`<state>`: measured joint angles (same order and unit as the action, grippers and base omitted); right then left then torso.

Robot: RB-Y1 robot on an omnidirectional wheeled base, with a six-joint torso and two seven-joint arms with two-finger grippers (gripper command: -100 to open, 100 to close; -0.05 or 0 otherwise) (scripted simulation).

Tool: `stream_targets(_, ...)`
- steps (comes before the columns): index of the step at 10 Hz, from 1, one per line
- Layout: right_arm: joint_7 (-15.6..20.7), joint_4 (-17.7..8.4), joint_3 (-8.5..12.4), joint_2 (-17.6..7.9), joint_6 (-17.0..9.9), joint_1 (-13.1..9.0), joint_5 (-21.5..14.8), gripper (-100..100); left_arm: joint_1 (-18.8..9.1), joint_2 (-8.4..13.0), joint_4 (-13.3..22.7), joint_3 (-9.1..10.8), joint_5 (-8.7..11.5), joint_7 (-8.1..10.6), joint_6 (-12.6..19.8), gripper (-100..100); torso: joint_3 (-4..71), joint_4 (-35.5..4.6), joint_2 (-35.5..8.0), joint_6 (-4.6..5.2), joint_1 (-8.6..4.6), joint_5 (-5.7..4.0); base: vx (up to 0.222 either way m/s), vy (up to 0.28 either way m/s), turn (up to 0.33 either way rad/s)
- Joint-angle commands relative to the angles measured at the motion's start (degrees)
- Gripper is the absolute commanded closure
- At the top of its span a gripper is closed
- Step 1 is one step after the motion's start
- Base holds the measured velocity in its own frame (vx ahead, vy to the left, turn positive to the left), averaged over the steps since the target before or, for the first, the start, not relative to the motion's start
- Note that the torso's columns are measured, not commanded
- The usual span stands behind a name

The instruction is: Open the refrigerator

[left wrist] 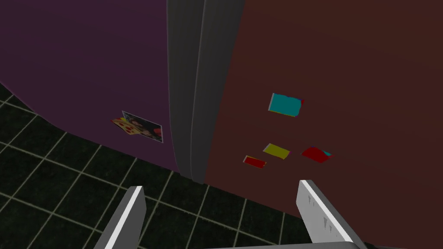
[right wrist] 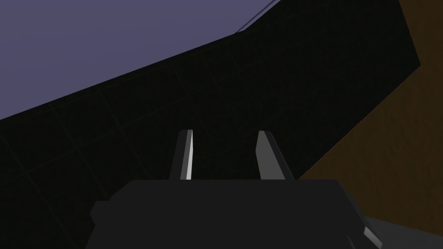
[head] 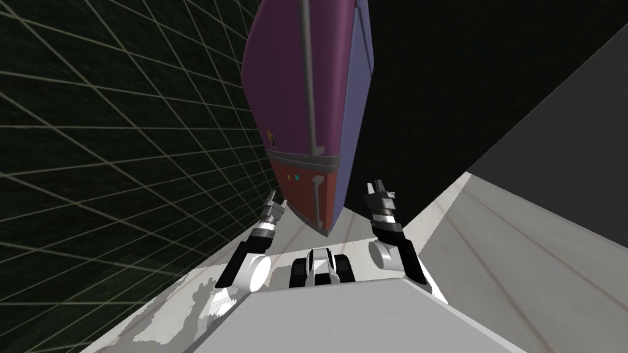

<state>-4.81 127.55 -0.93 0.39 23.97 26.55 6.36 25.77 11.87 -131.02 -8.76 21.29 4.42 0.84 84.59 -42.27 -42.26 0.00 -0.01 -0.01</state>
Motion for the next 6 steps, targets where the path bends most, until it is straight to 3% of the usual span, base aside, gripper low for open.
stream_targets(1,0.0,0.0,0.0,0.0,0.0,0.0,0.0,0,-0.4,-0.2,-0.3,-0.50,2.7,0.93,4.4,-100,0.0,0.0,0.0,-0.01,0.03,0.01,0.078,-0.164,0.226)
stream_targets(6,0.0,0.0,0.0,0.0,0.0,0.0,0.0,0,-0.7,-1.5,-1.2,-1.84,7.3,2.33,11.8,-100,0.0,0.0,0.0,0.00,0.10,0.04,0.082,-0.168,0.192)
